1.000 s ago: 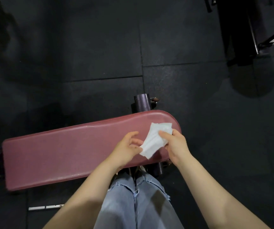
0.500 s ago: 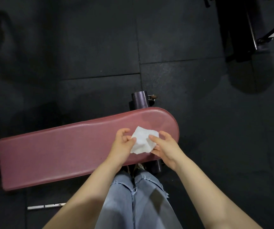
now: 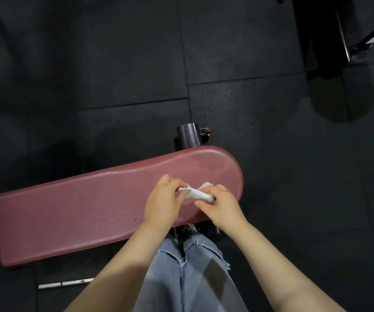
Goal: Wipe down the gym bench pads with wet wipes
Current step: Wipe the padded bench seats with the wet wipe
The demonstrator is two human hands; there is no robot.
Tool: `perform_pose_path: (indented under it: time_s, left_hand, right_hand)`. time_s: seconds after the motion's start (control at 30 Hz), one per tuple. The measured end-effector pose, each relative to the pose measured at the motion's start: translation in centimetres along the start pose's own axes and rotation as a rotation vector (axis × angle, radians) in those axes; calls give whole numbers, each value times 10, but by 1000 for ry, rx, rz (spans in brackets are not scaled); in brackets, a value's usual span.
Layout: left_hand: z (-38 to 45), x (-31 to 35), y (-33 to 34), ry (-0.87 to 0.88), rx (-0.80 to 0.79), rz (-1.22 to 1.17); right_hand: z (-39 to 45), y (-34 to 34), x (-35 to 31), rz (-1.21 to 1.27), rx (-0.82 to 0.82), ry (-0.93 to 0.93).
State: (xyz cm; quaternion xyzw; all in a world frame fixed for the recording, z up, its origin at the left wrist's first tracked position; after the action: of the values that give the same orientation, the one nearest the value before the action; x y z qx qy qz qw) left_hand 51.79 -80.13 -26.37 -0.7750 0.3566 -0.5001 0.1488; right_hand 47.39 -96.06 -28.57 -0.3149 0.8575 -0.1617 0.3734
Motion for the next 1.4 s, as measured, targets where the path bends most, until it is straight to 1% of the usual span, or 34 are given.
perform_pose_path:
  time_s: [0.07,0.13,0.17,0.23,0.3,0.4,0.47,0.53,0.6,0.63,0.73,0.8,0.87,0.9,0.93,0.97,1.03,1.07,1.1,1.13,1.17,1.2,1.23,1.27,1.3,1.33,1.4]
  left_hand:
    - [3,-2,1,9,-1,51]
    - [6,-9,0,-4,9,72]
    - [8,-14,0,-16,10,72]
    - [14,-32,0,-59,-9,84]
    - [19,-52,1,-116,-45,120]
    - [23,-80,-3,-173,-68,159]
    - [24,-97,-7,-189,-66,162]
    - [24,-113,-12,-211,-52,132]
    - [24,-127,-15,-221,-28,94]
    - [24,-133,-17,-222,-9,71]
    - [19,-155,-23,-236,39,-3]
    - [13,-172,-27,-249,62,-44]
    - [6,-189,-33,-258,102,-99]
    - [4,-198,-37,-263,129,-135]
    - [2,-209,-40,-284,153,-178]
    - [0,-220,-44,-313,175,-227]
    - [-5,-239,-56,-382,245,-327]
    - [-7,-247,-62,-423,298,-388]
    - [-10,-254,-68,-470,357,-462]
    - [-13,-261,-74,-521,412,-524]
    - [-16,-270,-77,-563,451,-566]
    - [-17,-278,-79,-584,464,-568]
    - [-17,-282,-80,-566,445,-525]
    - [-14,-283,-80,-517,404,-449]
    - [-11,-279,-79,-457,351,-363]
    - [-9,-274,-75,-401,292,-284]
    - [-7,-261,-64,-322,190,-195]
  right_hand:
    - [2,-7,-5,-182,39,-82]
    - [8,-16,-10,-350,125,-179]
    - [12,-24,-10,-393,189,-214]
    - [25,-42,-5,-422,339,-226]
    - [43,-62,8,-368,439,-131]
    - [69,-90,29,-206,505,73]
    - [85,-99,37,-209,549,129]
    - [101,-100,43,-184,591,137]
    - [117,-94,44,-215,660,98]
    - [125,-86,46,-254,668,95]
    - [144,-41,50,-307,621,119]
    - [142,-8,43,-255,643,132]
    - [129,10,28,-187,754,171]
    - [122,21,15,-138,775,191]
    - [120,39,0,-88,749,164]
    - [118,65,-27,-52,669,78]
    - [121,131,-87,-105,459,-139]
    - [126,169,-110,-160,338,-243]
    - [125,205,-133,-210,146,-349]
    - [121,236,-149,-304,-4,-571]
    - [116,248,-155,-402,-117,-775]
    - [114,248,-150,-484,-154,-931]
    - [113,229,-144,-591,-132,-1023]
    - [117,198,-128,-645,-54,-1042]
    - [120,156,-112,-672,23,-968]
    - [128,111,-98,-652,141,-811]
    - [133,30,-42,-671,332,-375]
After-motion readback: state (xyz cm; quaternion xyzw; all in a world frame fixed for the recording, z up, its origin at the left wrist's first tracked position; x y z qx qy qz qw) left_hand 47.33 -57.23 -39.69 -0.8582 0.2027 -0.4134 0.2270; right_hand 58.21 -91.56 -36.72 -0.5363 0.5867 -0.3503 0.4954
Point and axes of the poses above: each hand's wrist, its own z-axis towards the middle knuckle, its own y-axis out of the palm, x = y × z, the point moved 8 cm from there along z, towards the middle knuckle, and after that the axes turned 8 degrees about -z, right-handed, at the moved point
